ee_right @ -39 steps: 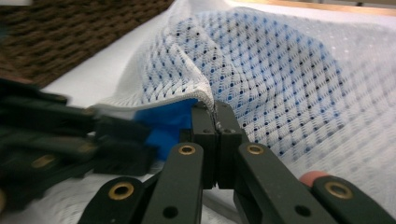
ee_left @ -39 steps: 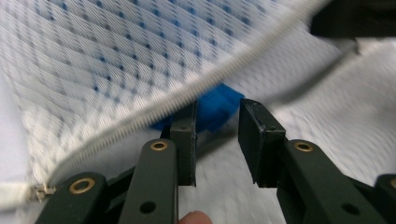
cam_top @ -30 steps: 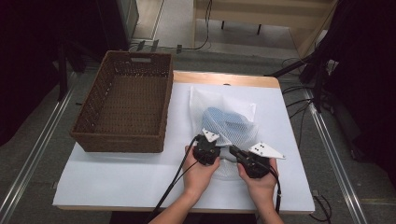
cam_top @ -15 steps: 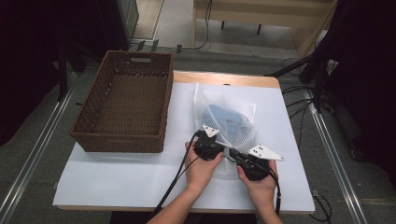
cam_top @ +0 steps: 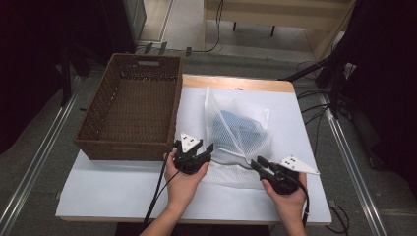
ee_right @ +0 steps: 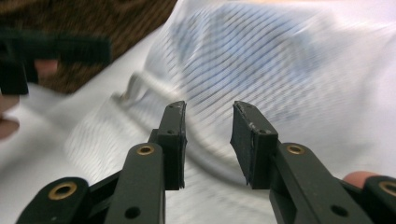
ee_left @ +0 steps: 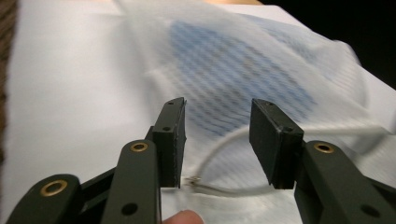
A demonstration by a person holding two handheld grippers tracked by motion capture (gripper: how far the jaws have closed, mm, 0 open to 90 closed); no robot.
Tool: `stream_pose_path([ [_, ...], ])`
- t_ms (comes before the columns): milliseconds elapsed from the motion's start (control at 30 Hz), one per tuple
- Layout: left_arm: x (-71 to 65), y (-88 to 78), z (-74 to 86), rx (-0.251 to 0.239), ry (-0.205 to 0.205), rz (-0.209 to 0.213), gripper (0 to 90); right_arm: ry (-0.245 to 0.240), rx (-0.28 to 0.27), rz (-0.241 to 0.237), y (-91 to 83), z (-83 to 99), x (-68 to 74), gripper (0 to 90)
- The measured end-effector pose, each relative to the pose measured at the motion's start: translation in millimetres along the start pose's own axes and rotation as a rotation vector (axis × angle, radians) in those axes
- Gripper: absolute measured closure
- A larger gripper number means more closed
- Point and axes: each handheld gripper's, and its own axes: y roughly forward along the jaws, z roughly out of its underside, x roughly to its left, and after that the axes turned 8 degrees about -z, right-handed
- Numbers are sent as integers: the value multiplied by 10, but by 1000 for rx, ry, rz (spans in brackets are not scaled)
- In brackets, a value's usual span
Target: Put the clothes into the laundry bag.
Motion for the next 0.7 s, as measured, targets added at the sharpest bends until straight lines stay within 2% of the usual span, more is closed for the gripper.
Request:
stream_pose_path([
  [33,18,39,11,5,-19,-7,549,7,-19,10,-40,-17,-29,655],
  [100,20,107,36,22,-29,-18,539,35,-48,66,-123,-52,-119,633],
  [133,20,130,47,29,-29,-16,534,52,-57,123,-155,-57,-189,612],
  [200,13,197,83,50,-23,-39,532,86,-58,210,-184,-41,-305,582],
  [267,34,255,126,82,-33,-52,538,130,-26,257,-170,-10,-431,535],
  [333,77,302,182,106,-46,-69,544,183,27,253,-112,38,-539,512],
  [433,116,299,197,127,-74,-64,551,200,107,253,-2,97,-594,503],
  [467,113,304,200,135,-69,-58,556,194,128,261,18,88,-589,522],
  [500,107,316,205,150,-67,-49,559,183,124,261,27,81,-581,530],
  [567,73,318,206,156,-40,-47,550,181,142,240,62,82,-574,553],
  [700,10,301,225,162,9,-36,530,129,172,278,100,77,-509,638],
])
